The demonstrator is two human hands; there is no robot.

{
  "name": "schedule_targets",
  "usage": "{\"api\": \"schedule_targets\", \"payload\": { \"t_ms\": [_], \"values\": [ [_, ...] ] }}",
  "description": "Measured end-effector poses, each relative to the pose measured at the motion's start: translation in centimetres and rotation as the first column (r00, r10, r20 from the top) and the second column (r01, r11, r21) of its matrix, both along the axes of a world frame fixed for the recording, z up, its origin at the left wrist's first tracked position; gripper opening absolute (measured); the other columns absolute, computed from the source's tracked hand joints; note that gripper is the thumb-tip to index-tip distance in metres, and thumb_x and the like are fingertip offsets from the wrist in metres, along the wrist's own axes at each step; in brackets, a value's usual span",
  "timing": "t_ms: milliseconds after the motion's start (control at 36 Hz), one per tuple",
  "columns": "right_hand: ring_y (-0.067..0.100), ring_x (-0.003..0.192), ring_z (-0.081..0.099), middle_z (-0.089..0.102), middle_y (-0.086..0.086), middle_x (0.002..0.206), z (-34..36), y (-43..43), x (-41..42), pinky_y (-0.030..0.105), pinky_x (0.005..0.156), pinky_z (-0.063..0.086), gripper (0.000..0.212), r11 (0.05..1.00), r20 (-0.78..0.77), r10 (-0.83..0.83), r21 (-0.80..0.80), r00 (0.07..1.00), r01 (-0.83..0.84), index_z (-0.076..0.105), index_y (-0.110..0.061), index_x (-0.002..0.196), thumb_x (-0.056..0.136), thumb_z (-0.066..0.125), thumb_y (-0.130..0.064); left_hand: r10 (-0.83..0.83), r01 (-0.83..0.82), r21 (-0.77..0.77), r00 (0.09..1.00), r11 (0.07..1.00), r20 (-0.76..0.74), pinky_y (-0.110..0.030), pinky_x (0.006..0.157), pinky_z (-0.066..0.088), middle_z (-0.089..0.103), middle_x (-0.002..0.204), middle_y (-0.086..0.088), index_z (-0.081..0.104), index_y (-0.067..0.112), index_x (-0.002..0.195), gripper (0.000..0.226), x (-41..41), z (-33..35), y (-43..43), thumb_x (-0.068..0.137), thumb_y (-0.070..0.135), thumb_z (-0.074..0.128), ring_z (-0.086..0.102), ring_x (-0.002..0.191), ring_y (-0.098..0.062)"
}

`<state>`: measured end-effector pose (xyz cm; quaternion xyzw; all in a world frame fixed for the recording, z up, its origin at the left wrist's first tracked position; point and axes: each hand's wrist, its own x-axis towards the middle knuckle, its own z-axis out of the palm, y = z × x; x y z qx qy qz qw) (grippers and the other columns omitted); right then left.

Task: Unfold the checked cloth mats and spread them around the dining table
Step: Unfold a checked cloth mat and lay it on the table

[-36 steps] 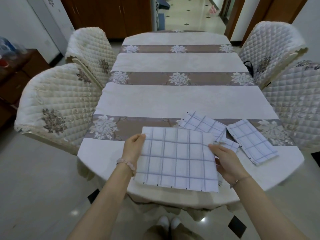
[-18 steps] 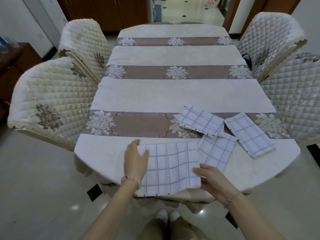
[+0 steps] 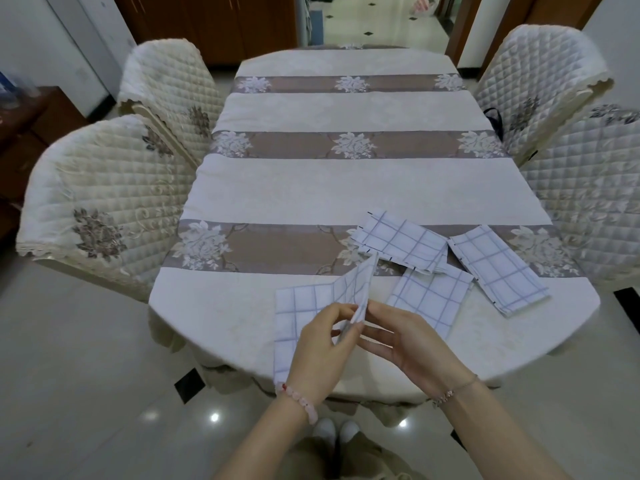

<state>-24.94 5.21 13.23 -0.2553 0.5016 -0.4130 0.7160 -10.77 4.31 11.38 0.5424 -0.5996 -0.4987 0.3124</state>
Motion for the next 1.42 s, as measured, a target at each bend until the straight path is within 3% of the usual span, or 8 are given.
{"api": "schedule_targets", "payload": {
  "t_ms": [278,472,694,806,889,1028,1222,1417],
  "values": [
    [0.028,0.098,0.069,0.073,0.017,0.099,-0.4,-0.3,0.0,0.033,0.089,0.055,0.020,0.996,-0.158,-0.090,0.013,0.983,0.094,0.068,0.004,0.100,0.088,0.059,-0.009,0.086,-0.019,0.251,0.962,0.968,-0.259,-0.017,0.079,0.052,0.076,0.084,0.009,0.076,0.014,0.072,0.018,0.8,0.5,-1.3,0.080,0.001,0.067,0.070,0.088,-0.004],
    [0.017,0.068,0.057,0.061,0.005,0.076,-0.8,-1.4,-2.7,0.028,0.065,0.054,0.009,0.956,-0.208,-0.248,0.104,0.946,0.273,0.062,-0.009,0.083,0.088,0.055,-0.006,0.339,-0.236,0.303,0.870,0.923,-0.357,-0.018,0.056,0.053,0.053,0.061,0.003,0.048,0.014,0.073,0.022,3.7,1.3,-3.6,0.093,0.006,0.051,0.057,0.056,-0.006],
    [0.020,0.070,0.054,0.061,0.010,0.080,-1.4,-3.6,-7.4,0.028,0.065,0.043,0.010,0.955,-0.401,-0.270,0.003,0.875,0.296,0.067,-0.005,0.090,0.089,0.058,-0.012,0.428,-0.417,0.101,0.894,0.903,-0.135,-0.021,0.048,0.040,0.048,0.060,0.004,0.045,0.021,0.070,0.026,9.8,2.0,-9.8,0.095,0.014,0.051,0.046,0.055,-0.009],
    [0.034,0.080,0.059,0.065,0.025,0.099,-1.0,-4.8,-8.6,0.031,0.069,0.039,0.026,0.965,-0.481,-0.248,-0.049,0.841,0.256,0.073,-0.013,0.076,0.070,0.077,-0.038,0.413,-0.412,0.026,0.911,0.911,-0.012,-0.020,0.059,0.033,0.046,0.070,0.003,0.051,0.019,0.077,0.017,11.2,1.7,-12.2,0.094,0.019,0.053,0.040,0.063,-0.008],
    [0.033,0.083,0.061,0.065,0.030,0.110,-1.2,-6.0,-9.2,0.039,0.075,0.046,0.012,0.962,-0.521,-0.258,-0.063,0.814,0.265,0.071,-0.016,0.076,0.085,0.067,-0.024,0.381,-0.383,0.032,0.924,0.923,0.043,-0.021,0.060,0.034,0.048,0.073,0.003,0.051,0.019,0.074,0.020,11.3,1.0,-13.5,0.094,0.019,0.053,0.041,0.065,-0.008],
    [0.024,0.083,0.059,0.068,0.022,0.095,-3.1,-7.7,-9.6,0.030,0.072,0.048,0.028,0.956,-0.555,-0.270,-0.056,0.787,0.288,0.066,0.005,0.101,0.091,0.060,-0.020,0.356,-0.367,0.166,0.930,0.916,0.089,-0.026,0.058,0.038,0.050,0.074,-0.002,0.053,0.020,0.073,0.022,10.6,-1.4,-15.1,0.094,0.022,0.052,0.045,0.065,-0.013],
    [0.012,0.070,0.055,0.061,0.006,0.093,-5.1,-8.8,-10.4,0.010,0.043,0.048,0.019,0.919,-0.512,-0.351,-0.029,0.784,0.392,0.058,-0.002,0.111,0.094,0.052,-0.009,0.203,-0.208,0.502,0.977,0.840,0.065,-0.038,0.080,0.049,0.063,0.106,-0.009,0.062,0.017,0.101,0.022,11.2,-4.6,-14.3,0.092,0.035,0.054,0.060,0.097,-0.029],
    [0.025,0.077,0.059,0.060,0.020,0.105,-6.3,-9.1,-12.3,0.029,0.060,0.050,0.032,0.884,-0.519,-0.388,0.023,0.762,0.466,0.055,0.007,0.121,0.094,0.052,-0.008,0.069,-0.086,0.603,0.996,0.793,0.051,-0.030,0.069,0.055,0.069,0.099,-0.017,0.058,0.002,0.112,0.024,12.6,-5.6,-10.9,0.090,0.012,0.059,0.069,0.086,-0.025]
  ]
}}
